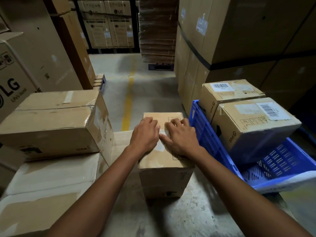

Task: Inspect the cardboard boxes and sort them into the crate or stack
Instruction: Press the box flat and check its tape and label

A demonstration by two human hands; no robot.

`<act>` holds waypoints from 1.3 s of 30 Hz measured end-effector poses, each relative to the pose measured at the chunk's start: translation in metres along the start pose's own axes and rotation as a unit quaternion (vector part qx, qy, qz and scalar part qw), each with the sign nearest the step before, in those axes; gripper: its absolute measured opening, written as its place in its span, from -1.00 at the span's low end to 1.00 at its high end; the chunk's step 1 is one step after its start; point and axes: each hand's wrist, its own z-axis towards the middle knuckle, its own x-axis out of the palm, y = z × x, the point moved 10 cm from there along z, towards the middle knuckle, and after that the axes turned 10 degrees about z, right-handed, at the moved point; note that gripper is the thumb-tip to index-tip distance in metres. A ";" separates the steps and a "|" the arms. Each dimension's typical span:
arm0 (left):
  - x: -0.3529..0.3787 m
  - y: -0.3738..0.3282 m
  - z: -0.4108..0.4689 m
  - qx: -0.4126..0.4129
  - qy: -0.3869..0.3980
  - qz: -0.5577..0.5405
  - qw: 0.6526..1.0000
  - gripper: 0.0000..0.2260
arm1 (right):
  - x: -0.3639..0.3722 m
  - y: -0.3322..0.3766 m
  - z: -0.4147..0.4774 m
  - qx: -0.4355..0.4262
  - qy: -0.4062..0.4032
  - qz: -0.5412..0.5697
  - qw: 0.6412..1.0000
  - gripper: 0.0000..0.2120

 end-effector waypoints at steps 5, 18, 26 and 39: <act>-0.006 0.024 -0.016 -0.111 -0.074 -0.078 0.988 -0.63 | -0.011 -0.047 -0.018 0.171 -0.117 0.218 0.954 -0.40; 0.044 0.055 -0.081 -0.327 0.058 -0.672 0.662 -0.34 | 0.011 -0.037 -0.065 0.189 -0.078 0.639 0.741 -0.39; 0.069 0.084 -0.145 -0.374 0.022 -0.671 0.640 -0.44 | 0.078 -0.053 -0.116 0.308 -0.089 0.678 0.662 -0.28; 0.100 0.106 -0.150 -0.443 0.096 -0.554 0.698 -0.46 | 0.096 -0.047 -0.117 0.342 -0.016 0.586 0.734 -0.41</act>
